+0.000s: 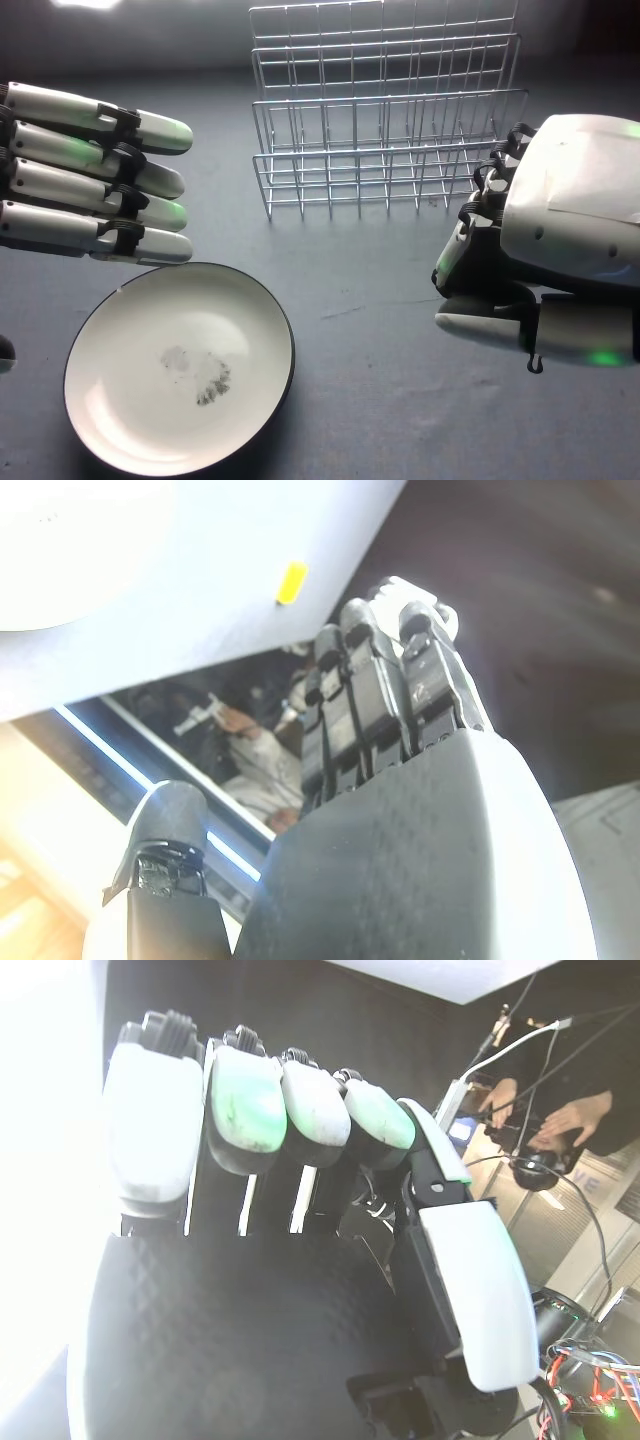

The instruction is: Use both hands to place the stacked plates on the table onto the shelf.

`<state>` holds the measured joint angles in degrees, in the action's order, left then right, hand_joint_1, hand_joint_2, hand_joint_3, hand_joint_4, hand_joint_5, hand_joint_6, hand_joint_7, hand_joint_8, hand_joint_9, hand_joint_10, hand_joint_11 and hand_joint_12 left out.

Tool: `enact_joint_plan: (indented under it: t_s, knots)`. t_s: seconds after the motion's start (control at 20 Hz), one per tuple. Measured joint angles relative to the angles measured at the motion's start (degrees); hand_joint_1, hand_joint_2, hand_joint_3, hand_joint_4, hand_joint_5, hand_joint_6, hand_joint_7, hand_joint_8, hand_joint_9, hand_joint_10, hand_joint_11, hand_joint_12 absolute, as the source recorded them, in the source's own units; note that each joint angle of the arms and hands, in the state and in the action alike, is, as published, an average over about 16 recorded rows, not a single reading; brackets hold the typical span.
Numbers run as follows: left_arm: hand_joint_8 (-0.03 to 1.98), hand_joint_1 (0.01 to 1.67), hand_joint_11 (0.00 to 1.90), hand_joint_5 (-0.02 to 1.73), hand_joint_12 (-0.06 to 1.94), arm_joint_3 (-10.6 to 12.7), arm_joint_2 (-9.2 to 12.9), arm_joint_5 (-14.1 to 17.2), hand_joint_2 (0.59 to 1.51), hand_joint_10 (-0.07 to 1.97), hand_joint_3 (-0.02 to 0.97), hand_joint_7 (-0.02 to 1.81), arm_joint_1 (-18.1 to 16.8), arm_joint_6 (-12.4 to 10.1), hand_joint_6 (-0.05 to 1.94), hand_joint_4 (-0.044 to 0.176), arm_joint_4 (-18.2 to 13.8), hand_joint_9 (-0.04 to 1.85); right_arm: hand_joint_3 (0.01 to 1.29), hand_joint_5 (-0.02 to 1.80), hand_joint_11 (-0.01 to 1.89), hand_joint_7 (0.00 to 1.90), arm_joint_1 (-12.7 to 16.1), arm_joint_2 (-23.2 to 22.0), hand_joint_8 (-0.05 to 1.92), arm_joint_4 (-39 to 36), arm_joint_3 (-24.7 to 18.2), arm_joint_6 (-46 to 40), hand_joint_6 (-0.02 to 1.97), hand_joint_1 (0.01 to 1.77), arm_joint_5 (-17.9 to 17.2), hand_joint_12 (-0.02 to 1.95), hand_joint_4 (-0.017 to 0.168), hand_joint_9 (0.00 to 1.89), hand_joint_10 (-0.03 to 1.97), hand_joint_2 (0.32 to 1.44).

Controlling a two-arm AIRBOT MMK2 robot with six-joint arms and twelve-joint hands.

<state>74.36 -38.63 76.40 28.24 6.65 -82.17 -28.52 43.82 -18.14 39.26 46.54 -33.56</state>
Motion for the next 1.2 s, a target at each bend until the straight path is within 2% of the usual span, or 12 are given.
enact_joint_plan:
  t_s: [0.2, 0.4, 0.65, 0.8, 1.2]
  knots:
    - [0.0, 0.06, 0.04, 0.12, 0.01, 0.0, 0.0, 0.1, 1.082, 0.01, 0.187, 0.14, 0.0, 0.0, 0.0, 0.005, -0.1, 0.12, 0.04, 0.5, 0.71, 0.53, 0.0, 0.0, 0.76, 0.0, 0.0, 0.0, 0.79, 0.22, 0.1, 0.71, 0.0, 0.58, 0.78, 1.27]
    - [0.0, 0.05, 0.04, 0.1, 0.01, 0.0, 0.0, 0.2, 1.088, 0.01, 0.146, 0.11, 0.0, 0.1, 0.0, 0.004, -0.1, 0.09, 0.04, 0.39, 0.53, 0.41, 0.0, 0.0, 0.57, -0.1, 0.0, 0.0, 0.59, 0.22, 0.2, 0.53, 0.0, 0.44, 0.58, 1.24]
    - [0.0, 0.02, 0.01, 0.07, 0.01, 0.1, -0.1, 0.7, 1.1, 0.01, 0.024, 0.03, 0.0, 0.1, 0.01, 0.003, -0.2, 0.02, 0.02, 0.1, 0.12, 0.08, 0.0, 0.0, 0.07, -0.2, 0.0, -0.1, 0.09, 0.19, 0.5, 0.05, 0.001, 0.07, 0.07, 1.18]
    - [0.0, 0.02, 0.02, 0.06, 0.01, 0.0, -0.1, 1.1, 1.095, 0.01, 0.02, 0.03, 0.0, 0.0, 0.0, 0.003, -0.5, 0.02, 0.02, 0.07, 0.03, 0.05, 0.2, 0.0, 0.01, -0.3, 0.0, -0.8, 0.03, 0.31, 1.0, 0.02, 0.001, 0.03, 0.01, 1.14]
    - [0.0, 0.02, 0.02, 0.07, 0.01, 0.1, -0.1, 1.9, 1.087, 0.01, 0.009, 0.04, -0.3, -1.4, 0.01, 0.003, -1.4, 0.03, 0.02, 0.03, 0.02, 0.02, 1.9, 0.3, 0.01, -0.2, 0.0, -4.5, 0.02, 0.87, 4.5, 0.09, 0.0, 0.01, 0.0, 1.02]
